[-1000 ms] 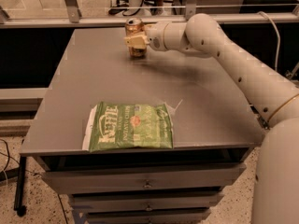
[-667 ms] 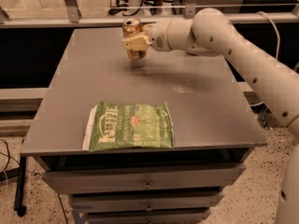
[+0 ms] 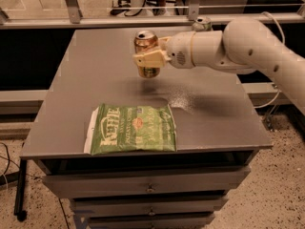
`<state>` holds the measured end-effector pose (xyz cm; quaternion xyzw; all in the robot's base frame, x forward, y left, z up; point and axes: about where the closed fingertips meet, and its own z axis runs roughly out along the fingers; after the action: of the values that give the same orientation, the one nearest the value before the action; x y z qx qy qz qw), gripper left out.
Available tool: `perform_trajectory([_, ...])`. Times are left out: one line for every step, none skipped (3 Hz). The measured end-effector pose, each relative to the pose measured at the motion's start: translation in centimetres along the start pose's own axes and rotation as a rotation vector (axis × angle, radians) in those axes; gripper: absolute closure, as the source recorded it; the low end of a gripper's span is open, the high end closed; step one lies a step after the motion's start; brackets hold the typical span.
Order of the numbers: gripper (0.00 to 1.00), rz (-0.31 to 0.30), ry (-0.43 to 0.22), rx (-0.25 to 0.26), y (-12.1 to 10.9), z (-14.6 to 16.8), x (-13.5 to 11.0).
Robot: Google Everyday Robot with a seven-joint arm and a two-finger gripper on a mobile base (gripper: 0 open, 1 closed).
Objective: Move orange can near green jalapeno chip bag
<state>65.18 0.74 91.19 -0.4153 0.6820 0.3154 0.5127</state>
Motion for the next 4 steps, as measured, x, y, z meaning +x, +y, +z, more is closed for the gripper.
perform_trajectory([1.0, 0.047, -0.018, 0.0, 1.0, -3.3, 3.0])
perform_trajectory([1.0, 0.062, -0.025, -0.017, 2.0, -4.8, 4.8])
perform_trajectory([0.82, 0.051, -0.009, -0.04, 3.1, -5.8, 5.7])
perform_trajectory([0.59, 0.05, -0.003, -0.059, 4.4, -6.5, 5.9])
